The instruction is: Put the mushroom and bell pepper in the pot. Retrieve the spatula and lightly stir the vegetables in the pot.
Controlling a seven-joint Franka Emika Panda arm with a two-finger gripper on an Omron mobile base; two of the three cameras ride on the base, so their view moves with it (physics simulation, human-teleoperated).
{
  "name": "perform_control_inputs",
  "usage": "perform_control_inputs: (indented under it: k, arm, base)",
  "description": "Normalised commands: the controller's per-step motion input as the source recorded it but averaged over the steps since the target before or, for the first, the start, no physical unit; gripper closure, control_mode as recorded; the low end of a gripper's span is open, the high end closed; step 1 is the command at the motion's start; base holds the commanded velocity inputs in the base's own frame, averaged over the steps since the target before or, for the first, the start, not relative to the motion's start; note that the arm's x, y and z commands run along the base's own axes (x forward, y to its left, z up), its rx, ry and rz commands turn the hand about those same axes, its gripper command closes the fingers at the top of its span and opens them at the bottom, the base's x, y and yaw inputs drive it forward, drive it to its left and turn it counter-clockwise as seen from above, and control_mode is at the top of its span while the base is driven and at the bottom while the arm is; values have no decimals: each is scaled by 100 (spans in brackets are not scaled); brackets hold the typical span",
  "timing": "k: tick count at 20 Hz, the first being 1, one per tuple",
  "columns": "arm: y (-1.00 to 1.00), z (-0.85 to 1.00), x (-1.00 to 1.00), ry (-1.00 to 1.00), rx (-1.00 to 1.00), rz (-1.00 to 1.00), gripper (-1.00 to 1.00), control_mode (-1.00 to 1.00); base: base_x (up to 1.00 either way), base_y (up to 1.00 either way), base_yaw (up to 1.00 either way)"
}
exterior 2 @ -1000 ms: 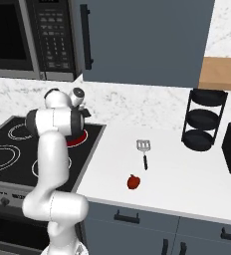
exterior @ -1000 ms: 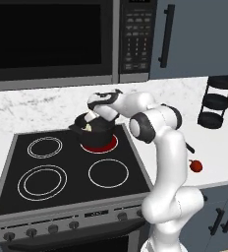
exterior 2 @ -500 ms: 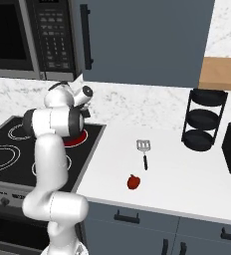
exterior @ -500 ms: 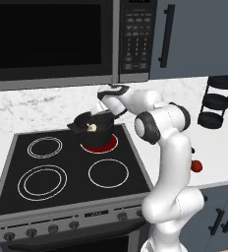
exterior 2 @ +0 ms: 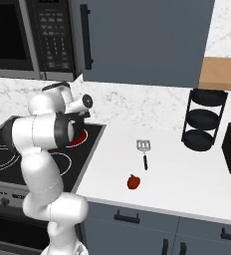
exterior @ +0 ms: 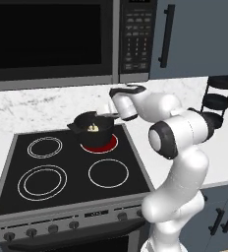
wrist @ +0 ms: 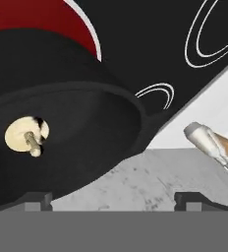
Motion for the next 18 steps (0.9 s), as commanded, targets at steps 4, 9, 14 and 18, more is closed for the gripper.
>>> perform_control_inputs:
  k: [4,9,14,18]
  arm:
    - [-51,40,-91,0,7,-11,-100,-100]
    - [-95,67,-46,3,1,-9,-100,-100]
    - [-95,76,-5,0,-1,0,-100,-100]
    - [-75,43,-42,0,-13,8,-100,-100]
  base:
    - [0,0,0]
    - [0,0,0]
    - [0,0,0]
    - [0,0,0]
